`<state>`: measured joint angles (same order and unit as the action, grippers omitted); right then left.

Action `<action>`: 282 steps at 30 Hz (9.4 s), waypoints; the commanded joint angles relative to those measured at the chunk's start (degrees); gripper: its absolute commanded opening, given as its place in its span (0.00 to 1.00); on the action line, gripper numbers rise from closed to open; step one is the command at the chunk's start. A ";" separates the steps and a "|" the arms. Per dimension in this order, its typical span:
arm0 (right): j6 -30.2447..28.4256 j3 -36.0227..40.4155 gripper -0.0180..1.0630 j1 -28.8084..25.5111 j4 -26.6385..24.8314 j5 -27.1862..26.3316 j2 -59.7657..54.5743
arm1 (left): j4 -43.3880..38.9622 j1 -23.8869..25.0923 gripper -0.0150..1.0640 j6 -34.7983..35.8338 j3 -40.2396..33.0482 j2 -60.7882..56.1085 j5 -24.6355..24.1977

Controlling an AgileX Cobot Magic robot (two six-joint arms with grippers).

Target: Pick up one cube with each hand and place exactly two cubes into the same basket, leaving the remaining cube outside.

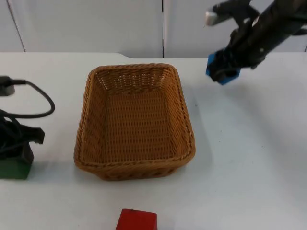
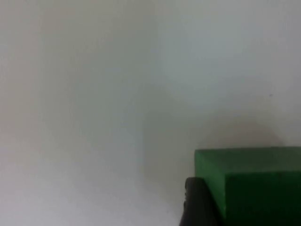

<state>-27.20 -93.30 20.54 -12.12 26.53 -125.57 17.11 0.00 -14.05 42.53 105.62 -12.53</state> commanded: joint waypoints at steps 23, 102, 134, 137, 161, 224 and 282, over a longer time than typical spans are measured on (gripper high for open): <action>-0.25 -0.43 0.02 0.18 -0.04 4.09 10.51 | -0.01 0.10 0.01 1.02 0.06 -24.76 -14.62; 1.93 -31.85 0.02 13.37 -5.16 5.64 -16.23 | 5.54 -30.28 0.01 -6.71 12.59 -0.14 1.45; 1.93 -31.85 0.02 13.98 -7.64 4.09 -21.99 | 4.29 -30.28 0.01 -8.64 12.59 3.57 4.27; 1.93 -31.85 0.02 13.98 -7.64 4.72 -22.11 | 4.29 -30.28 0.01 -8.64 12.59 3.57 4.27; 1.93 -31.85 0.68 13.98 -7.53 5.25 -19.34 | 4.29 -30.28 0.71 -8.64 12.59 3.25 4.27; 6.44 -14.85 0.68 13.98 -5.16 19.20 7.54 | -11.15 -29.95 0.71 2.99 2.39 -35.65 -9.85; 2.39 46.41 0.68 13.98 -8.13 -5.27 59.08 | -12.20 -29.95 0.71 5.53 1.15 -71.45 -33.04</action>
<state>-24.19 -47.39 34.17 -19.77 21.71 -67.28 5.13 -29.98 -9.03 43.81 34.76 -45.14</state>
